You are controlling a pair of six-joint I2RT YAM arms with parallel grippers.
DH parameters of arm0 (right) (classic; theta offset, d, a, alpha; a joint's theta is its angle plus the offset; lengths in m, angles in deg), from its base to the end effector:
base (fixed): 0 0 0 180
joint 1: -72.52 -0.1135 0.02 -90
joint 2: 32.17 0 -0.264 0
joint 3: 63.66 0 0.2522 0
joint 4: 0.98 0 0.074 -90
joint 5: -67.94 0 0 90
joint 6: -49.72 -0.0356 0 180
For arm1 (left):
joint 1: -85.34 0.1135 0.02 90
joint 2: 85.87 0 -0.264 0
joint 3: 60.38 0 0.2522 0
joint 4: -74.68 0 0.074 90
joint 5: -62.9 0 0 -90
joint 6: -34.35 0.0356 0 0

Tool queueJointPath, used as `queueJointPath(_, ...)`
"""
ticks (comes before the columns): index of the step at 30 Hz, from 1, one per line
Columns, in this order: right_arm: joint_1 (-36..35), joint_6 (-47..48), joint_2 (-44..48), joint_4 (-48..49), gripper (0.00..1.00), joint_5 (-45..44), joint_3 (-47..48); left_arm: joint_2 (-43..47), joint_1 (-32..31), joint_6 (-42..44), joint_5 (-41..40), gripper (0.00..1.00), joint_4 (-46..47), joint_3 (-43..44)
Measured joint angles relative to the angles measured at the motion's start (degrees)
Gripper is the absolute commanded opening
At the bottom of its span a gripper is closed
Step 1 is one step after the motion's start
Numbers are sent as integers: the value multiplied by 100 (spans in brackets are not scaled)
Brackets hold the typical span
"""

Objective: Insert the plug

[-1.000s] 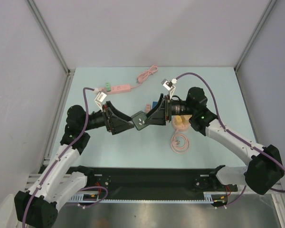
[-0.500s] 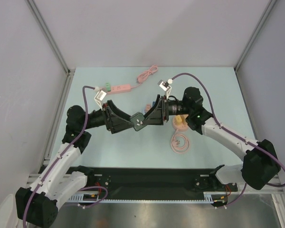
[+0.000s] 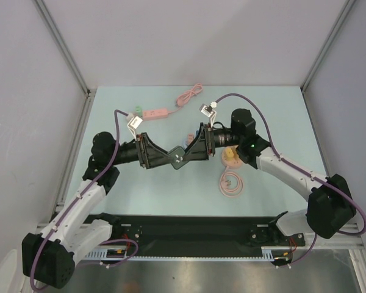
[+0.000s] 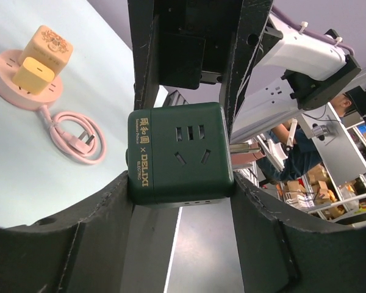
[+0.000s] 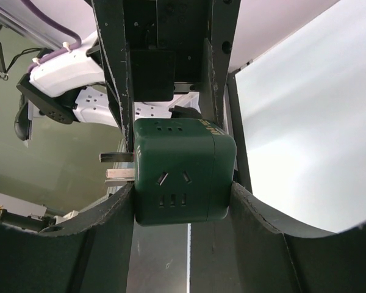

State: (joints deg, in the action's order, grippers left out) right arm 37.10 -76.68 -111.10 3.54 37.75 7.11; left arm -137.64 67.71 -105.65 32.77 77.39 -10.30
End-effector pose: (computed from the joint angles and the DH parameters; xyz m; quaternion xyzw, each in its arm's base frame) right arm 0.2353 0.2051 0.3310 -0.3357 0.6350 0.6424 0.2672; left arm 0.1818 -0.0901 0.3151 0.1726 0.6825 -0.6346 0.3190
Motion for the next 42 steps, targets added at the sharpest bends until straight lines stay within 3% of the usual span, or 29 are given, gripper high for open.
queueJointPath(2, 2, 50, -17, -98, 0, 28, 13, -39, -2, -2, 35, 60, -48, 0)
queueJointPath(4, 7, 98, -17, -188, 0, 37, 15, -85, -7, -2, 63, 52, -72, 0)
queueJointPath(7, 17, 195, -35, -382, 1, 63, 74, -146, -24, -4, 96, 27, -76, 0)
queueJointPath(9, 28, 293, -79, -544, 15, 79, 155, -173, -24, -7, 98, 12, -76, 0)
queueJointPath(10, 28, 356, -103, -667, 26, 83, 216, -186, -24, -9, 98, 5, -76, 0)
queueJointPath(11, 33, 461, -136, -859, 48, 81, 315, -203, -24, -11, 94, 0, -83, 0)
queueJointPath(14, 39, 772, -160, -1397, 73, 7, 564, -234, -26, -52, 59, 0, -105, 0)
queueJointPath(25, 26, 1923, 249, -2623, 96, -1648, 804, -297, -83, -269, -629, 0, -533, 2)
queueJointPath(36, -557, 3646, 1637, -2962, 100, -3032, 426, -343, -138, -566, -1056, 0, -728, 87)
queueJointPath(42, -1231, 4371, 1429, -3001, 100, -3766, 369, -341, -138, -647, -1187, 0, -791, 90)
